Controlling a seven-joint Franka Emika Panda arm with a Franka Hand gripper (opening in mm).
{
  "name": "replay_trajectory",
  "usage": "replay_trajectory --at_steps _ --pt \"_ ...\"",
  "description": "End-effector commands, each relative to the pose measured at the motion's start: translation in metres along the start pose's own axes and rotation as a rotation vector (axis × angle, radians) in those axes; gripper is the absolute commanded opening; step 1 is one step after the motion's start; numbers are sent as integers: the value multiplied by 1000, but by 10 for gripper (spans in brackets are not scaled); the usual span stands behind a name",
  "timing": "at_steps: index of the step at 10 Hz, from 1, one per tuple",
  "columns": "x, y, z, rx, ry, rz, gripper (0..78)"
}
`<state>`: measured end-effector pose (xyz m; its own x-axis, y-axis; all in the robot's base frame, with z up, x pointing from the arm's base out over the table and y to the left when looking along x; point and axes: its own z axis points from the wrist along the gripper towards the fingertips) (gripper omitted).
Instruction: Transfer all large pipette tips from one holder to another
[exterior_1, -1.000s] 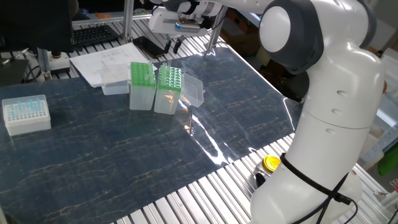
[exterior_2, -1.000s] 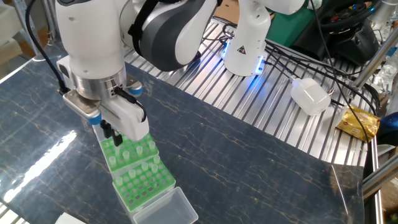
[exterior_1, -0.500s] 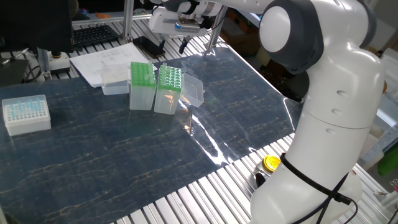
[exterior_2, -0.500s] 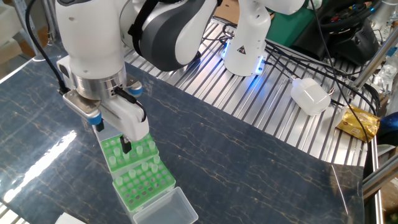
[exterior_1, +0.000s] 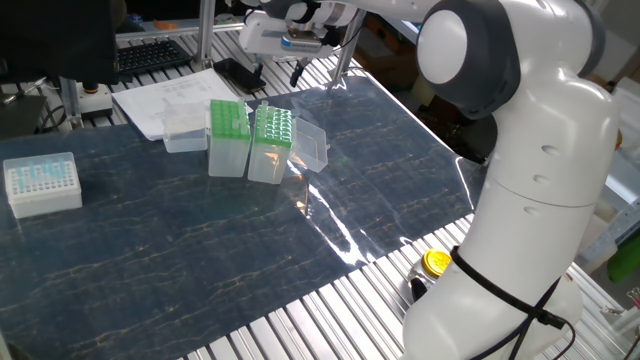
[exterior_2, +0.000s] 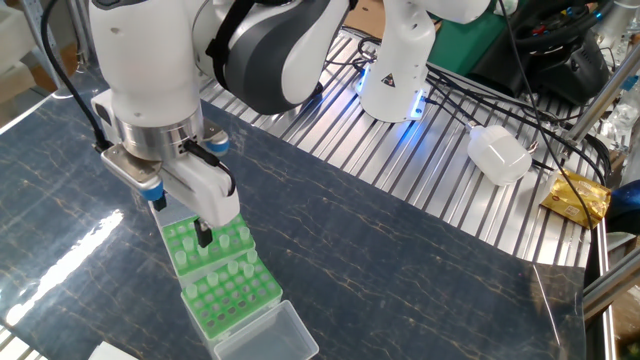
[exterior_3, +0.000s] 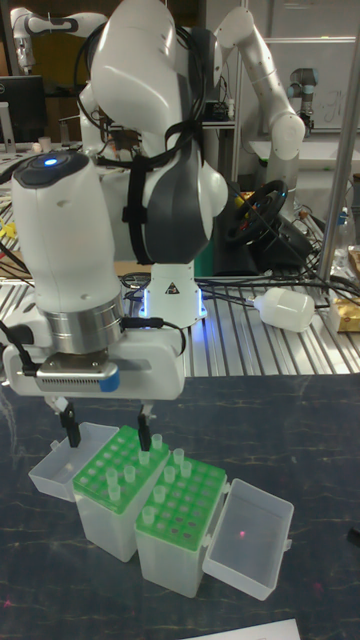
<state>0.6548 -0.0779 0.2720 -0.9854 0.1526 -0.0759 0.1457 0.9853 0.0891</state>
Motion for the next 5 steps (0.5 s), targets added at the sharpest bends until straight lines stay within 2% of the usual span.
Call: replay_trajectory --at_steps 1,5 --pt "2 2 0 80 22 279 774" --pt "4 4 0 83 33 386 774"
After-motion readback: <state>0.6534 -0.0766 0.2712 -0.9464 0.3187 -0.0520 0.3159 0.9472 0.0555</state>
